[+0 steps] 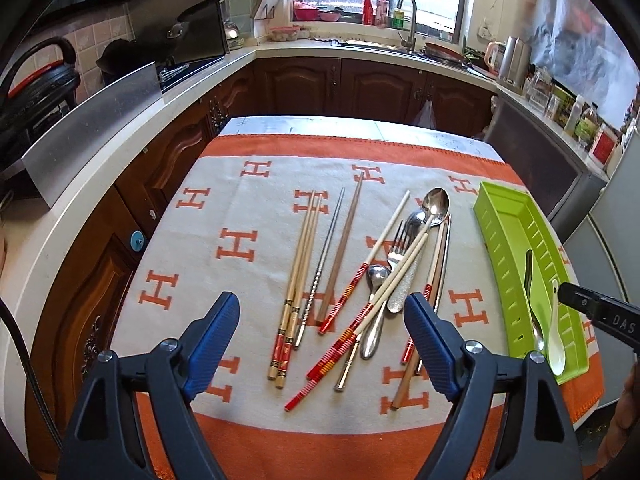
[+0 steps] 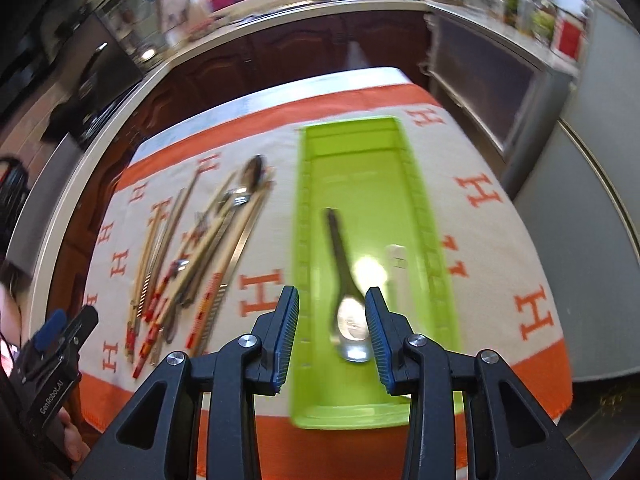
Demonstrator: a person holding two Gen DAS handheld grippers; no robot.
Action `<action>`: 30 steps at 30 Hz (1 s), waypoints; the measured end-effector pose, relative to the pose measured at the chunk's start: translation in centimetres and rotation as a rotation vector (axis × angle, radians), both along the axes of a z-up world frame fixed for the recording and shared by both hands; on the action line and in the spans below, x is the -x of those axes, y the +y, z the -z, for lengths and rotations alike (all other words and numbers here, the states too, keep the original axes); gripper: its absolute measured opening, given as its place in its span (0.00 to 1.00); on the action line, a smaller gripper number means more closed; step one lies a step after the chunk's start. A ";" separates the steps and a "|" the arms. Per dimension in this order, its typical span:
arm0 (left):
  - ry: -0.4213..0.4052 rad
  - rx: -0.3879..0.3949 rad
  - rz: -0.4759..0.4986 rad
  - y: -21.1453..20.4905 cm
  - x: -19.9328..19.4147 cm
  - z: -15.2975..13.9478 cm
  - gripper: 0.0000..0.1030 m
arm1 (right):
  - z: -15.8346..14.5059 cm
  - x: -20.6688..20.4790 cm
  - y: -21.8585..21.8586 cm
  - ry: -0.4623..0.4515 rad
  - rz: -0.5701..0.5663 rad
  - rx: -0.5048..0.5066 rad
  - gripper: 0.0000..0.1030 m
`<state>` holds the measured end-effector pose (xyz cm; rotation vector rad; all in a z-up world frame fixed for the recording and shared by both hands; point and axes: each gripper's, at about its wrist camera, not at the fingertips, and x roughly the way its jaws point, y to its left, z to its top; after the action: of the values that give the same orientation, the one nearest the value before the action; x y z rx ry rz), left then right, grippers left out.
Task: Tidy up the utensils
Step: 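Withdraw both tools from the tray back over the utensil pile, then grasp a wooden chopstick with the left tool while the right tool grasps another chopstick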
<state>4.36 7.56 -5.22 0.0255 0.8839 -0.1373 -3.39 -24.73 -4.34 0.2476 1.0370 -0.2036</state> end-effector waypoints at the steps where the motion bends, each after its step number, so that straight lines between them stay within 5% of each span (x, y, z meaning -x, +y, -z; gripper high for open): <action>1: 0.006 0.005 -0.006 0.6 -0.1 -0.1 0.80 | -0.3 -0.5 1.2 -0.004 -0.030 0.005 0.34; 13: 0.128 0.087 -0.001 6.1 -3.7 0.6 0.77 | -1.0 -5.7 8.6 0.018 -0.245 -0.074 0.34; 24: 0.438 0.196 0.064 7.0 -11.1 7.3 0.23 | 1.8 -11.9 8.3 0.079 -0.283 -0.191 0.34; 30: 0.524 0.183 0.106 5.0 -12.8 9.7 0.16 | 3.1 -13.2 8.3 0.100 -0.296 -0.214 0.34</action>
<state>17.20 12.52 -14.91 -0.1410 1.3907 -0.3332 9.83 -16.41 -7.46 0.2752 1.1819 0.1654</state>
